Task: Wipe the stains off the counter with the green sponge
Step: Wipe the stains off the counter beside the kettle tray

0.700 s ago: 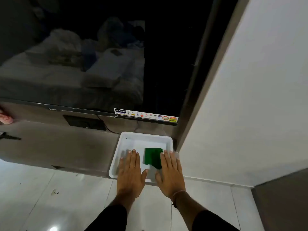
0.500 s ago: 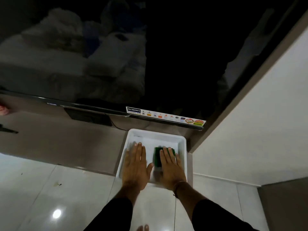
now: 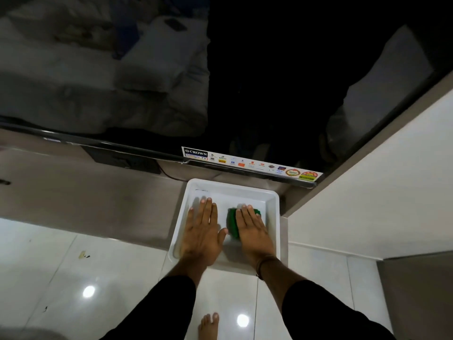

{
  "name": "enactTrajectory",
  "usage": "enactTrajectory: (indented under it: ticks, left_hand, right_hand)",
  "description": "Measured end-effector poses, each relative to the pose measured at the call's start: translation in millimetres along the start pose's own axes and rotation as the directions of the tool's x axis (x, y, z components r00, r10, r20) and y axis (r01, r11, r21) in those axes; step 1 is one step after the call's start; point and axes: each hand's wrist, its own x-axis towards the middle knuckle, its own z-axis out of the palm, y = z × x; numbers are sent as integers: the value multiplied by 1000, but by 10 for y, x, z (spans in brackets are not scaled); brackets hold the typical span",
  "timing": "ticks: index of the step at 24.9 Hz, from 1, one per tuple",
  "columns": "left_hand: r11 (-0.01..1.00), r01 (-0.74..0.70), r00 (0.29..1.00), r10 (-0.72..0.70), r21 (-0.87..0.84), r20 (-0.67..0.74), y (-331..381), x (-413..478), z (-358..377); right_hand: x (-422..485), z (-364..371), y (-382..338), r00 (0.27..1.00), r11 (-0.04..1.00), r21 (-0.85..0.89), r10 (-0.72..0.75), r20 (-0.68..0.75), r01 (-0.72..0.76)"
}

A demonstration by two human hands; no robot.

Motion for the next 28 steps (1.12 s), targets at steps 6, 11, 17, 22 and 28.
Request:
enactTrajectory:
  ticks: [6,11,17,22,28]
  left_hand:
    - [999,-35,999,36,39,-33,330,-374,-332]
    - [992,-125,991,126,13,-42,1381,-826,-615]
    - [900,-434,898,436,43,-65,3210,-1432,-592]
    - [746,-655,746,664,122,-48,4812,-1807,-545]
    - [463,-866,467,884,189,-25,6619,-2063,-521]
  right_hand:
    - [-582,-598,167,980,999,16,-41,-195,45]
    - [-1641,-943,811,946,999,24,54,-320,-49]
    - [-3363,-1024,2136,857,950,54,300,-418,-306]
    - [-4721,-986,3112,689,811,157,567,-452,-564]
    - [-5994,-1043,4085,423,570,250,782,-459,-783]
